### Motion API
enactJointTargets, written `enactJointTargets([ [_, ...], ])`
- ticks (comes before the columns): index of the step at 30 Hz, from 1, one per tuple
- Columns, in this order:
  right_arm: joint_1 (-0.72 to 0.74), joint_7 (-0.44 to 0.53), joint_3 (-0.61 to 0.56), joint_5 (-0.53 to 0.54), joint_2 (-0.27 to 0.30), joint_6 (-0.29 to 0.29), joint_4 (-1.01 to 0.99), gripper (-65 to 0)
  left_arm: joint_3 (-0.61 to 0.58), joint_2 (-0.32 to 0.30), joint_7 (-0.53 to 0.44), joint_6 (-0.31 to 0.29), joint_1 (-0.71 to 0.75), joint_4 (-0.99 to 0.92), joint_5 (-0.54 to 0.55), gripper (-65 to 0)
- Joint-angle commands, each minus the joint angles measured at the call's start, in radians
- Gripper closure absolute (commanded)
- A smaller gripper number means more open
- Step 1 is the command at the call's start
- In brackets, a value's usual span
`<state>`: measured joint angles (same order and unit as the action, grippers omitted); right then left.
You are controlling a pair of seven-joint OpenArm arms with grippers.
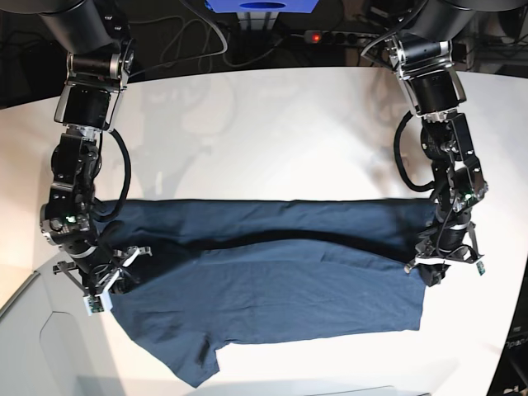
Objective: Fold the T-shirt properly
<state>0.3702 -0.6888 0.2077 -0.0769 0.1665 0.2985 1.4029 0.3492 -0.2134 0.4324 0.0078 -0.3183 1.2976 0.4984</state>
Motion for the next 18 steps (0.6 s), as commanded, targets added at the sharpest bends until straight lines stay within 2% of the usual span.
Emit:
enactJointTargets([
  [1,0.026,0.014,-0.007,-0.007,0.009,0.009,0.016,-8.8,0.003,-0.014,-0.020,-0.001,-0.025,0.018,0.009,-14.7],
  [3,0.026,-0.001,-0.015,-0.034,0.005,0.009,0.017,-18.2,0.003,-0.014,-0.020,0.001,-0.025,0.020,0.009,-22.3],
  [5,0.026,0.002,-0.015,-0.041,0.005,0.009,0.022,-28.3,0.003,-0.016,-0.020,-0.004,-0.023,0.023,0.009,-26.8],
  [8,0.025,0.004,-0.011,-0.041,0.005,0.009,0.025,-36.4,0.003,-0.039,-0.025,-0.002,-0.002,0.033,0.009,-30.2],
  [12,0.016,0.004,-0.007,-0.042,0.009,0.009,0.042,-37.2,0.006,-0.054,-0.028,-0.001,0.034,0.041,0.009,-33.0],
  [18,-0.072,0.004,-0.007,-0.044,0.018,0.009,0.146,-37.9,0.006,-0.076,-0.040,-0.006,0.147,0.033,0.018,-33.5],
])
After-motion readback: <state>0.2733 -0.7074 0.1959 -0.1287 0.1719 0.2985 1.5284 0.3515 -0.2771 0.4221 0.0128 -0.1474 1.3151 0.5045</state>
